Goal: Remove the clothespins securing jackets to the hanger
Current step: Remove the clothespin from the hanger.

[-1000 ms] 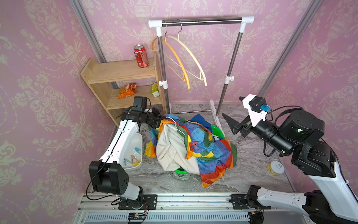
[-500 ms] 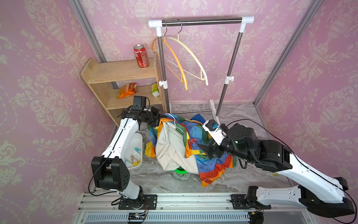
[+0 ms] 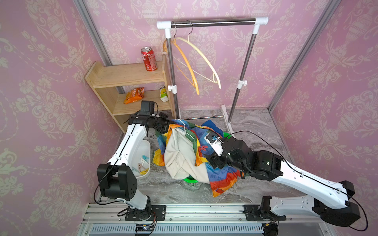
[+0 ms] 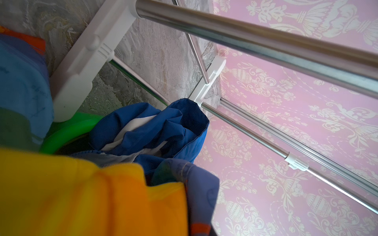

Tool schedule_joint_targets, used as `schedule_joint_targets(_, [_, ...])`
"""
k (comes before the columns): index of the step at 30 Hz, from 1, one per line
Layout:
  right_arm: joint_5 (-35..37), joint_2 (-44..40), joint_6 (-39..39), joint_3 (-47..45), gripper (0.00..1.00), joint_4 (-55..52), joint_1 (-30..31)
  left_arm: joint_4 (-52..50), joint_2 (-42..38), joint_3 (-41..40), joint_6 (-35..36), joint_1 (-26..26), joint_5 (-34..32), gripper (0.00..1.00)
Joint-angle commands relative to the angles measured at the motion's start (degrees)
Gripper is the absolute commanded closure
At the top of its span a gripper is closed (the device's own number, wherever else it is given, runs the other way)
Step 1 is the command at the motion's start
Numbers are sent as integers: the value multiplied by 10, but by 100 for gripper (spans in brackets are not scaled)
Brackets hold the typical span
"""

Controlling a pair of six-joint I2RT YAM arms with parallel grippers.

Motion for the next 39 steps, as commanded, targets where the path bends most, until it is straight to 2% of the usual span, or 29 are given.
schedule_joint_targets(1, [32, 10, -5, -9, 20, 55, 2, 5, -12, 13, -9, 6, -4, 100])
schedule_joint_targets(6, [16, 32, -12, -12, 24, 73, -6, 5, -20, 9, -10, 7, -2, 100])
schedule_joint_targets(9, [13, 40, -14, -12, 18, 68, -9, 6, -27, 2, -11, 6, -1, 100])
schedule_joint_targets(12, [7, 41, -13, -15, 17, 65, -15, 9, -31, -6, -15, 8, 0, 100])
schedule_joint_targets(20, [-4, 33, -11, -29, 26, 46, -30, 13, -33, -11, -17, 11, 4, 100])
schedule_joint_targets(23, [-11, 33, -9, -30, 31, 46, -34, 13, -32, -11, -18, 11, 5, 100])
schedule_joint_targets(25, [-13, 36, -8, -29, 39, 47, -34, 12, -32, -9, -17, 12, 5, 100])
schedule_joint_targets(32, [-12, 34, -13, -31, 47, 65, -35, 9, -33, -14, -17, 11, 9, 100])
schedule_joint_targets(35, [-18, 40, -17, -26, 57, 67, -34, 6, -33, -15, -13, 11, 10, 100])
schedule_joint_targets(37, [-20, 42, -17, -22, 67, 66, -35, 5, -33, -16, -11, 11, 12, 100])
schedule_joint_targets(39, [-20, 44, -18, -20, 70, 64, -35, 4, -33, -16, -11, 11, 12, 100])
